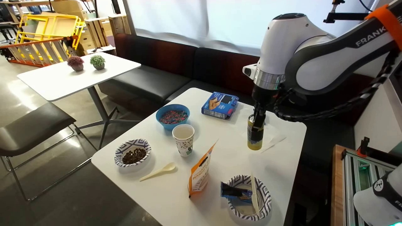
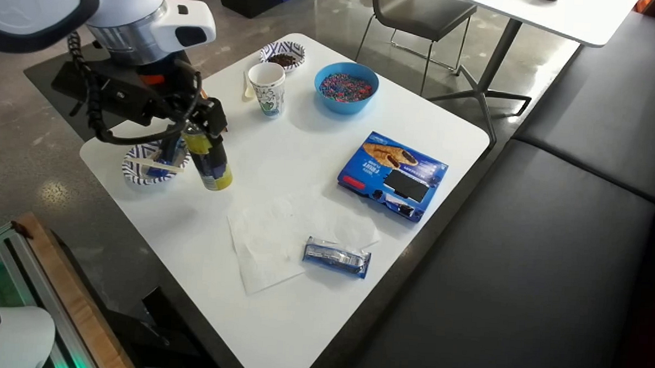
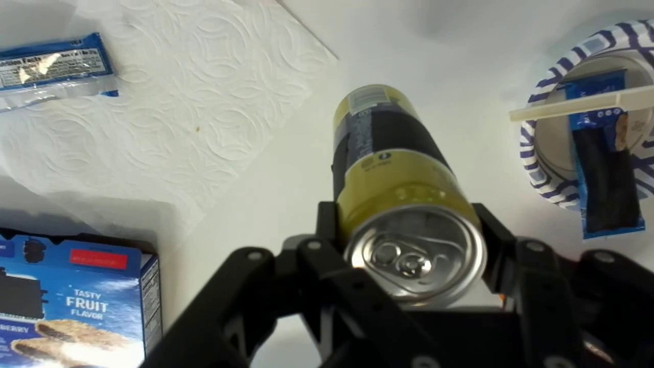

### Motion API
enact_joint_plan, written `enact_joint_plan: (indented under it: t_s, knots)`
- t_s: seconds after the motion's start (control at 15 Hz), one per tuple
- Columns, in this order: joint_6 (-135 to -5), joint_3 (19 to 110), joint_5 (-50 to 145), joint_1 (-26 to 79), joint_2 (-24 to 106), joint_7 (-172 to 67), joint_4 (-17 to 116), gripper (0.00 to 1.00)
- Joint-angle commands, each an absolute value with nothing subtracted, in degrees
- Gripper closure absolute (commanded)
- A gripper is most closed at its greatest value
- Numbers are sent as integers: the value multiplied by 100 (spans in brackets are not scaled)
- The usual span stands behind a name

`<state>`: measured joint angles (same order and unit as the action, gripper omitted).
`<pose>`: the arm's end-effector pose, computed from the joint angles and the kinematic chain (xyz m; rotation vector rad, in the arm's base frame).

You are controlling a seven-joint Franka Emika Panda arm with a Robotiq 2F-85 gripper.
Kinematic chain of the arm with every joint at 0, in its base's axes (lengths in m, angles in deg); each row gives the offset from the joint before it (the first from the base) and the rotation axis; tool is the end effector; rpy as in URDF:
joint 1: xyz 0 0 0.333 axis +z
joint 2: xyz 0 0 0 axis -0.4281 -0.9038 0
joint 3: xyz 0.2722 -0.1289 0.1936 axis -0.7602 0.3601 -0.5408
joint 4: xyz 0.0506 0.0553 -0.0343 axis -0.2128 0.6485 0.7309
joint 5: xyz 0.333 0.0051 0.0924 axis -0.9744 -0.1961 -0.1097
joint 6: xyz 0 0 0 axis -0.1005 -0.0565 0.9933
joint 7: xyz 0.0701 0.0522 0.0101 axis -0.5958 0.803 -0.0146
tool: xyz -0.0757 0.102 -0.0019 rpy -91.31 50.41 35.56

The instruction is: Pick up the can and put it on the napkin

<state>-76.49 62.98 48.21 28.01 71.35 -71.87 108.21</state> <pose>0.3780 -0.0006 0.3892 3.0658 0.4752 0.1038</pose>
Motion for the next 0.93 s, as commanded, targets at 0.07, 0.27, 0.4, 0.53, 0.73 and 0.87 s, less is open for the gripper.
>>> enact_joint_plan:
  t_s: [0.07, 0.27, 0.4, 0.53, 0.73, 0.87]
  knots:
    - [-7702, 6369, 4990, 2563, 7133, -7226, 10864, 62]
    - [-7732, 6518, 4960, 2402, 7119, -7362, 10858, 62]
    - [-7821, 6620, 5006, 2283, 7078, -7454, 10848, 62]
    - [-7963, 6728, 5045, 2182, 7036, -7620, 10854, 62]
    - [-8262, 6870, 5138, 2038, 6931, -7848, 10868, 62]
    - [-8397, 6942, 5206, 1951, 6826, -7926, 10851, 62]
